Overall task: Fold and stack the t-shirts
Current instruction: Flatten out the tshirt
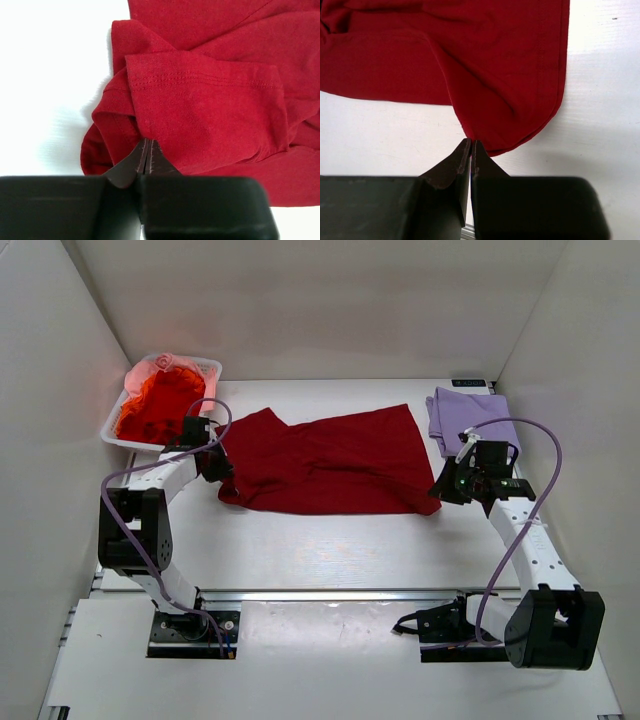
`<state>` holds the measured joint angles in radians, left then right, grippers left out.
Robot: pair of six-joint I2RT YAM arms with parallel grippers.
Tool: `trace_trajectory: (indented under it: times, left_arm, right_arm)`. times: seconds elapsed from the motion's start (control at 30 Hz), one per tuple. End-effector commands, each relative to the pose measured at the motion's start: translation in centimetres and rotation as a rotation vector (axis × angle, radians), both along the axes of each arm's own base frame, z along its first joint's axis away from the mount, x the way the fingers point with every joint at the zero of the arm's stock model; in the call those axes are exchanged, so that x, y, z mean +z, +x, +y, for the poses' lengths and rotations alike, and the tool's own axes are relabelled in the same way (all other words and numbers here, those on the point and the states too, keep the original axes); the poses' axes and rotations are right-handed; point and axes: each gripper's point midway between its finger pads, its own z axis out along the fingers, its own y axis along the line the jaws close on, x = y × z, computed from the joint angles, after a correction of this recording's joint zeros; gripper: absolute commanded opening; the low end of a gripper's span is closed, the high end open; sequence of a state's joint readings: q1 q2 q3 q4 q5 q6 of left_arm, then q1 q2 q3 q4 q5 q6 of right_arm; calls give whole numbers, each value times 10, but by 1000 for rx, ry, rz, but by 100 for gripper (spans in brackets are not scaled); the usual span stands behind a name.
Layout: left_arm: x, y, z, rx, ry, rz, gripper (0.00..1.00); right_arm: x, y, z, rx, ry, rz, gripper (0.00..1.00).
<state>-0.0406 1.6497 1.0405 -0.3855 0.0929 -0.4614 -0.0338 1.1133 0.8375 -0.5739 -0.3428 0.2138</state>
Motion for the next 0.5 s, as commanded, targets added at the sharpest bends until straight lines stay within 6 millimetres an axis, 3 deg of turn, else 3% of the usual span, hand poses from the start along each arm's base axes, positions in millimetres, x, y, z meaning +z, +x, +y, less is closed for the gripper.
trace_trajectory:
  times: [0.0, 0.23, 0.47]
  left_arm:
    - [23, 10, 1, 11, -2, -64, 4]
    - [50, 12, -2, 8, -10, -114, 0]
    - [111, 20, -2, 32, -34, -263, 0]
  right_arm:
    - [1, 6, 2, 12, 8, -31, 0]
    - [4, 7, 4, 17, 10, -36, 0]
    - [3, 5, 2, 12, 7, -36, 0]
